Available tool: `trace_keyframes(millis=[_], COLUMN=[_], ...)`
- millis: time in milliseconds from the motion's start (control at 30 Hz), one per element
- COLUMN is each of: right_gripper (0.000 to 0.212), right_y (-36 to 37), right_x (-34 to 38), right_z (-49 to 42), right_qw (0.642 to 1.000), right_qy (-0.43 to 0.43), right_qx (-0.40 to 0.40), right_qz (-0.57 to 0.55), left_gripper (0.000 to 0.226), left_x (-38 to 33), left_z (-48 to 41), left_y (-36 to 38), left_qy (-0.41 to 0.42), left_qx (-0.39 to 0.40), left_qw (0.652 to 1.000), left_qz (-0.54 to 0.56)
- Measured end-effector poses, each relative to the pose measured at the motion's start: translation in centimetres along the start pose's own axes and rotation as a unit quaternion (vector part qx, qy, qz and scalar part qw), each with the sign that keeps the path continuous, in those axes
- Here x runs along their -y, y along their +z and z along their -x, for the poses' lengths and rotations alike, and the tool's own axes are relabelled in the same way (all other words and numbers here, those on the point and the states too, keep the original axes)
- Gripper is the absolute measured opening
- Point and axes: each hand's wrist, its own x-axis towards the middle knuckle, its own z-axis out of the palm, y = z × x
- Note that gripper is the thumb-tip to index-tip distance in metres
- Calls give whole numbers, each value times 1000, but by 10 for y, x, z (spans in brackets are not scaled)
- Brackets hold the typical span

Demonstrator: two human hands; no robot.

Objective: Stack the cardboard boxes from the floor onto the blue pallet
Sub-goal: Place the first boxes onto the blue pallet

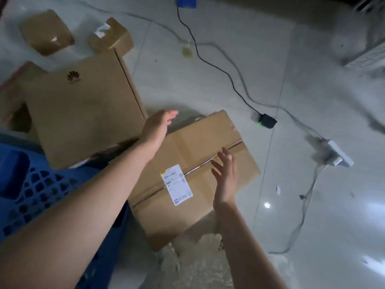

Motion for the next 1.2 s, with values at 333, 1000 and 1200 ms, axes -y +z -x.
trace_keyframes(millis=[333, 1000, 1200], right_gripper=[52, 89, 87], right_y=[-18, -59, -80], right_x=[-155, -162, -53], right_z=[-46, -44, -41], right_qw=[977, 951, 969], right_qy=[103, 153, 74], right_qx=[-189, -266, -230], right_qz=[1, 22, 58], left_gripper=[35, 73, 70], left_x=[109, 116, 40], left_z=[-90, -72, -19], left_y=[62, 62, 50], left_qy=[24, 20, 37], left_qx=[-12, -71, -147], left_qw=[983, 938, 969], left_qz=[-183, -338, -195])
